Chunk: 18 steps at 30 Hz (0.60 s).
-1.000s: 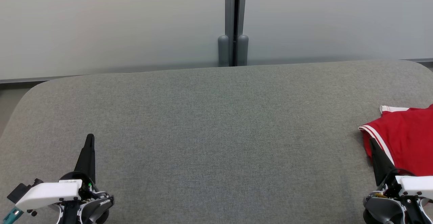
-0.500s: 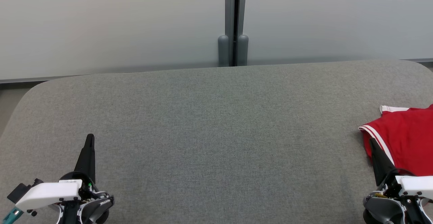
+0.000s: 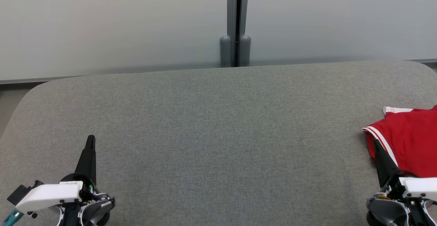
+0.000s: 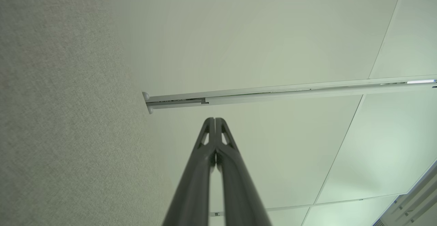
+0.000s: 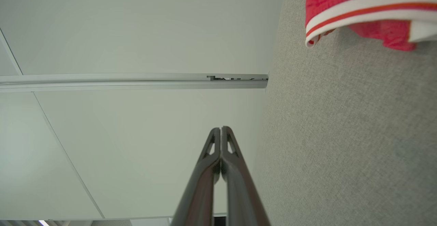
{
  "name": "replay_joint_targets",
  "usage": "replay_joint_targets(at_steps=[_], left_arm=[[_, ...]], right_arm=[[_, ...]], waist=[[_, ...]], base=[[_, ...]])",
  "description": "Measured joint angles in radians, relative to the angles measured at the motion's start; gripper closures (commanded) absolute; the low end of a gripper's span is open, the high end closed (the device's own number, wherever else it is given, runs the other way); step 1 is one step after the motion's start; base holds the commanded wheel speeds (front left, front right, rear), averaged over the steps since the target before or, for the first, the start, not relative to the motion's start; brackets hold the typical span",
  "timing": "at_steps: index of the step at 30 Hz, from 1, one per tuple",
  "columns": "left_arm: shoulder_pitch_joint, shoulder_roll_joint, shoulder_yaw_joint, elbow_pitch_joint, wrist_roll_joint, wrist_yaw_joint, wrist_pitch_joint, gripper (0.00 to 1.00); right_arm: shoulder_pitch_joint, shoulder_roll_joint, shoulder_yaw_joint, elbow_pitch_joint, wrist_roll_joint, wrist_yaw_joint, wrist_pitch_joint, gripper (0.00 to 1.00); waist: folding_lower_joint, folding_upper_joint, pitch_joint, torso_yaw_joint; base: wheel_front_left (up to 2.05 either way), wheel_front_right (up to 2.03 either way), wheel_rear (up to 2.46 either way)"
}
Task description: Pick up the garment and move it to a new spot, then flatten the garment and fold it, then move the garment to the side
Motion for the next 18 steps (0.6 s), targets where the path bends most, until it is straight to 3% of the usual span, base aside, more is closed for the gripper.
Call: replay_joint_targets(at_steps=[18], left_arm=[[0.000, 0.000, 0.000, 0.000, 0.000, 0.000, 0.000, 1.00]], right_arm=[[0.000, 0.000, 0.000, 0.000, 0.000, 0.000, 0.000, 1.00]], waist=[[0.0000, 0.0000, 0.000, 0.000]], base=[[0.00, 0.00, 0.00]])
